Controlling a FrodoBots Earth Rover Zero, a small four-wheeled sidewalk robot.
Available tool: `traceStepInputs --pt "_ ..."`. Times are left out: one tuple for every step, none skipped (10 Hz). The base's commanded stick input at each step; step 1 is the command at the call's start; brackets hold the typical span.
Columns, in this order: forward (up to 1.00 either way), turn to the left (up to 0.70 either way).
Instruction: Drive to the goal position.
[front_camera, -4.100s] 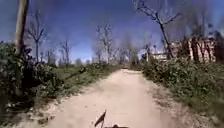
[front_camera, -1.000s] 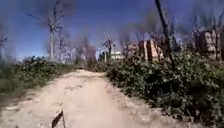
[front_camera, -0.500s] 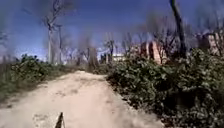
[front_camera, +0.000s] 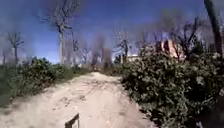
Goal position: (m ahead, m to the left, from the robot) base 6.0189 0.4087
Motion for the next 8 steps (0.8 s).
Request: traceStepInputs --pt "0.97 0.00" --pt "0.97 0.00" --pt "0.97 0.00" --pt "0.97 0.00" --pt "0.97 0.00" --pt "0.98 0.00" --pt "0.98 0.00" --pt "0.98 0.00"
